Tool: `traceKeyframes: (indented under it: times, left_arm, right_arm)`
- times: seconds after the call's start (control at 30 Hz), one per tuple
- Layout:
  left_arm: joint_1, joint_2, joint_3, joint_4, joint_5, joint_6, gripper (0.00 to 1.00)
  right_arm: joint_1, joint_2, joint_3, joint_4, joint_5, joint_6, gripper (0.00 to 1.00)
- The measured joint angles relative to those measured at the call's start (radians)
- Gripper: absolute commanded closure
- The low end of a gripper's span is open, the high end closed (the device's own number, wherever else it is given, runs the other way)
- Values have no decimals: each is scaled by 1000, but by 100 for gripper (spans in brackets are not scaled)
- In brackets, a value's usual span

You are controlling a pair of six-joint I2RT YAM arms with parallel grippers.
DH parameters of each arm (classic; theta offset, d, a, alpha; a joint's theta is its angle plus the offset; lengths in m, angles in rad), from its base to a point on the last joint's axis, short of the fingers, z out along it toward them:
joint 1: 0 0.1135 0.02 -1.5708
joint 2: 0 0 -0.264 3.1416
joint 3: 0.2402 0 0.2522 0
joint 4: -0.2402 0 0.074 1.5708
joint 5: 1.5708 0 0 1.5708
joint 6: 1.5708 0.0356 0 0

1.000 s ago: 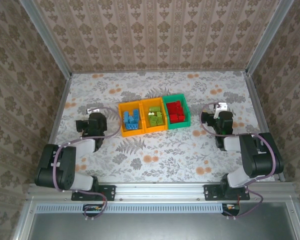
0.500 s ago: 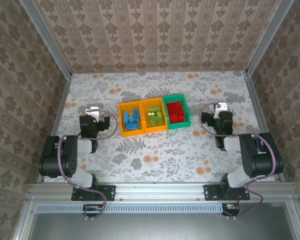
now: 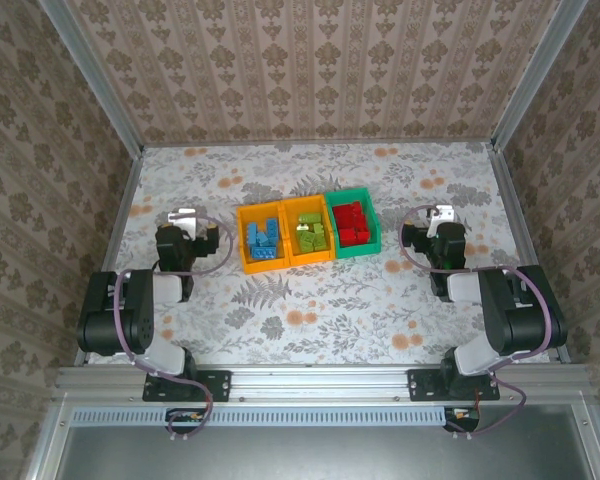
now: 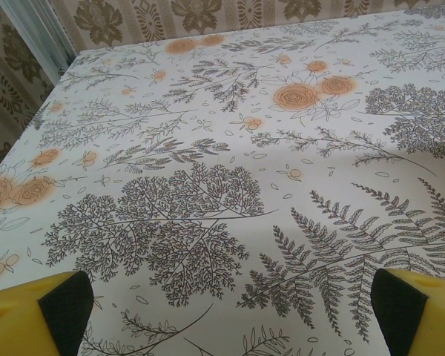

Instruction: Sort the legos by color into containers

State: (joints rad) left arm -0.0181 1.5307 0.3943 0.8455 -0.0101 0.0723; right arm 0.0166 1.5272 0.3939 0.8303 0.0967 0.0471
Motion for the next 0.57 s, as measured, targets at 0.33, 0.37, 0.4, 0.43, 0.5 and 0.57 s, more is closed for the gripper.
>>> traceKeyframes:
  times: [0.33,0.37,0.4,0.43,0.5,0.57]
  left_arm:
    - [0,0,0,0,0,0,0]
    - [0,0,0,0,1,0,0]
    - [0,0,0,0,1,0,0]
    - [0,0,0,0,0,0,0]
    - [0,0,0,0,1,0,0]
    - [0,0,0,0,3,0,0]
  right_arm:
    - [2,0,0,0,0,0,0]
    - [2,0,0,0,0,-1,0]
    - [4,0,0,0,0,-1,0]
    - [5,0,0,0,0,-1,0]
    - [6,0,0,0,0,-2,0]
    - [6,0,0,0,0,-3,0]
